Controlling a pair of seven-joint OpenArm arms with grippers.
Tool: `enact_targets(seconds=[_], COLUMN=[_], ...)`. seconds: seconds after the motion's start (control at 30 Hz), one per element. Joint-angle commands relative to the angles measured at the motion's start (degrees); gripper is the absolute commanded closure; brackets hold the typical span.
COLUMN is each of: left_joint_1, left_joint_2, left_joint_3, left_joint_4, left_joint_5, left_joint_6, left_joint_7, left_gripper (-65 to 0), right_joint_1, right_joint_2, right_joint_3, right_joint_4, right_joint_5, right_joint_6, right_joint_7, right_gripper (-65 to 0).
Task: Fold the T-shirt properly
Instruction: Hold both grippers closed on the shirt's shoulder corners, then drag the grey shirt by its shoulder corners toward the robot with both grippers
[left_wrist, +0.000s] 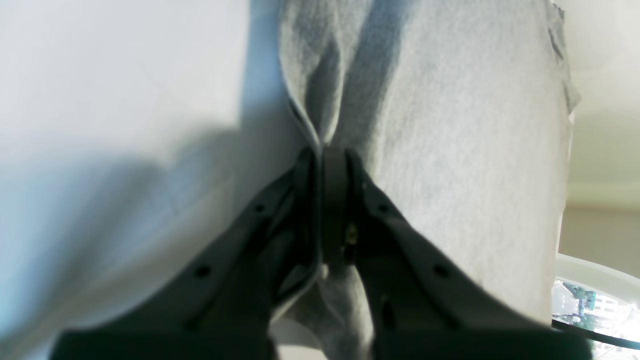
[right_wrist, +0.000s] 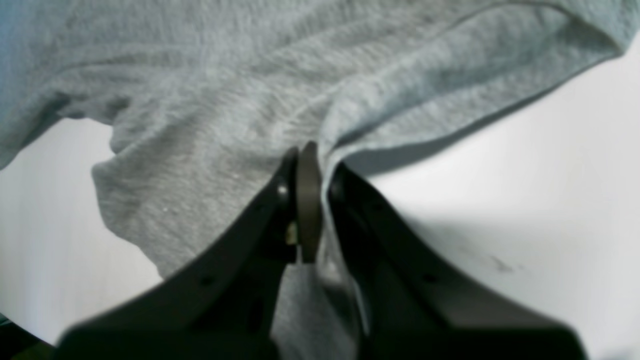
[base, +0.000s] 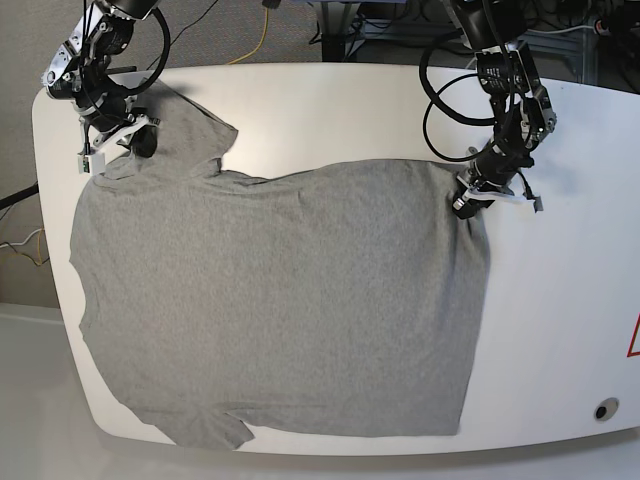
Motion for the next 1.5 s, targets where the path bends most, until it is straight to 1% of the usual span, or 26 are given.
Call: enact_targets(seconds=[0.0,0.47,0.67,0.87,1.23,1.3,1.47], left_joint_1=[1.4,2.4,4.0,6.4,8.7,8.8,9.4], left_joint_2=[0.3,0.3,0.2,0.2,0.0,-0.9,-1.6], left_joint_3=[0.3,0.4,0.5,0.5,0.5,0.5,0.5], left_joint_4=[-0.9,-0.8,0.3,2.9,3.6,3.6,3.6], left_joint_5=[5.7,5.5,5.5,5.4,5.4,5.3,5.3], left_joint_6=[3.0,2.9,2.9,2.9,2.8,2.8,2.3], left_joint_7=[5.4,5.5,5.5,5.5,5.5,5.5,5.5], left_gripper=[-0.6,-0.6,-0.6,-0.6,-0.6,-0.6,-0.6], right_joint_1=[-0.4,-0.8,-2.6,-3.3,-5.6,-6.1,-7.4], right_joint_2=[0.8,0.9,0.9,0.9,0.8,0.7,0.6], right_joint_3=[0.1,0.1,0.1,0.1,0.1,0.1,0.1], right_joint_4=[0.5,0.5,0.6,0.6,2.8,3.8,5.5], right_joint_5=[-2.3,-2.3,-2.1,-2.4,-2.3,-2.4,-2.2], right_joint_6=[-0.6,-0.6,-0.5,2.5,2.5,2.5,2.5], right_joint_7=[-2.0,-1.9,-1.9,-1.9,-1.9,-1.9,-1.8], right_gripper=[0.0,0.0,0.0,0.0,0.0,0.0,0.0])
